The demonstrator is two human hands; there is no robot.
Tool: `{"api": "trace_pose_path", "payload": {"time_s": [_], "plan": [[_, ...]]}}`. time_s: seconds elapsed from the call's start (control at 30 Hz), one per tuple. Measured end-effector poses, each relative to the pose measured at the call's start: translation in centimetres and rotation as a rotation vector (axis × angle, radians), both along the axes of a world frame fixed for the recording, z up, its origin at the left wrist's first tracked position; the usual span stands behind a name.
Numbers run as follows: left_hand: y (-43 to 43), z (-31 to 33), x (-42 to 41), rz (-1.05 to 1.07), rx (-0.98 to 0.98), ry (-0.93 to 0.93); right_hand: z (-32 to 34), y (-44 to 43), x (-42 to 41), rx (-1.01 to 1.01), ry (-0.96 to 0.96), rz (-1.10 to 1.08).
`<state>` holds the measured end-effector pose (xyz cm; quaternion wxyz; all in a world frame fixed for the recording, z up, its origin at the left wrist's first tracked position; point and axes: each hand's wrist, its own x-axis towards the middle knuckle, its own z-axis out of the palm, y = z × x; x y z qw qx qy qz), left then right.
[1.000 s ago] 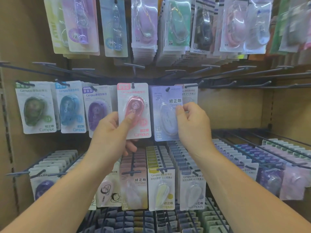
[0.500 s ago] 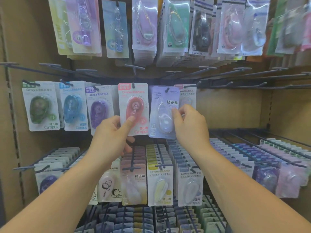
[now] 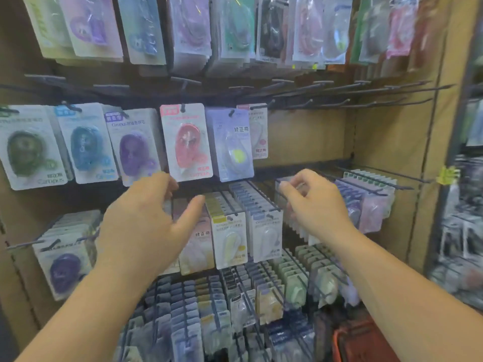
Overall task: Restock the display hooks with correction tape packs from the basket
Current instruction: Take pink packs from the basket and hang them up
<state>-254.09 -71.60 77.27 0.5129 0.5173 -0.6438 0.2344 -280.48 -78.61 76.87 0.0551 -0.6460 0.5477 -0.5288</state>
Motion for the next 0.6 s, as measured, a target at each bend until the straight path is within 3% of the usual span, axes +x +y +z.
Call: {"api": "trace_pose_path", "payload": {"time_s": [0.2, 0.5, 0.6], "plan": [[2.2, -5.6, -4.9, -0.267, 0.108, -0.2, -6.9, 6.4, -6.7, 0.181, 0.181, -0.077], [4.8, -18.2, -18.3, -0.457, 0.605, -0.424, -18.2, 15.1, -21.2, 0.659, 0.326, 0.055], [5.9, -22.3, -22.6, -0.471, 0.675, -0.476, -21.3, 15.8, -26.0, 0.747, 0.351, 0.127]]}}
